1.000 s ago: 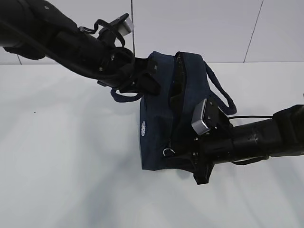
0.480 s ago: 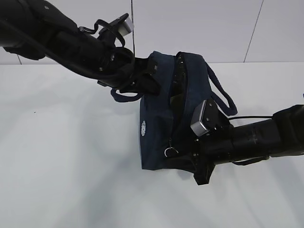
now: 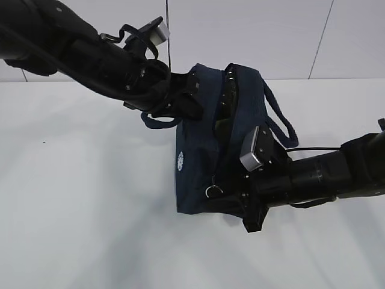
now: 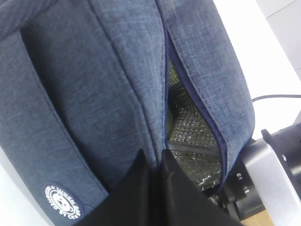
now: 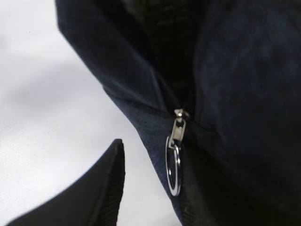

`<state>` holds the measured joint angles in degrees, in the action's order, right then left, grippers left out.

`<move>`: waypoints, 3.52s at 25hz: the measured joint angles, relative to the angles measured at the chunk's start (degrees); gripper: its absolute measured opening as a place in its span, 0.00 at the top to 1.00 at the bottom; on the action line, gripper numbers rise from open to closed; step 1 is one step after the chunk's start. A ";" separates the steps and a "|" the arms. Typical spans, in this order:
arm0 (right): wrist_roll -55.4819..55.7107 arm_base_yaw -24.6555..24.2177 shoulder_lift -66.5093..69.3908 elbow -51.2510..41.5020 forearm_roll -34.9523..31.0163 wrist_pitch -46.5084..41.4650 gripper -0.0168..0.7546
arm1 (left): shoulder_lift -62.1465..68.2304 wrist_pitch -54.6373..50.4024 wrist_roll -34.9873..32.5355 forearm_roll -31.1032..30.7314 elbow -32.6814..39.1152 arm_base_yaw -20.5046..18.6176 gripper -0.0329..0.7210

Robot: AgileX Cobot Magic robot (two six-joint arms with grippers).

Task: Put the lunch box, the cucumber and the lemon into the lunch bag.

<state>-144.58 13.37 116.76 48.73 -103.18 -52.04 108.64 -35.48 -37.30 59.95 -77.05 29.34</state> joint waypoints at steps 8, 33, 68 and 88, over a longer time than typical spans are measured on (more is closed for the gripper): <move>0.00 0.00 0.00 0.12 0.00 0.00 0.61 | 0.00 0.00 0.00 0.00 -0.06 0.00 0.96; -0.11 0.00 1.23 0.33 -0.10 0.26 0.71 | 0.00 0.00 0.00 0.00 -0.06 0.00 0.96; -0.11 0.00 1.48 1.34 -0.27 0.30 0.95 | 0.00 0.00 0.00 0.00 -0.28 0.00 0.96; 4.23 0.00 1.48 1.47 0.53 2.40 0.98 | 0.00 0.00 0.00 0.00 -0.28 0.00 0.96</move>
<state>-140.35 13.37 118.24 50.20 -102.65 -49.64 108.64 -35.48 -37.30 59.95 -77.33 29.34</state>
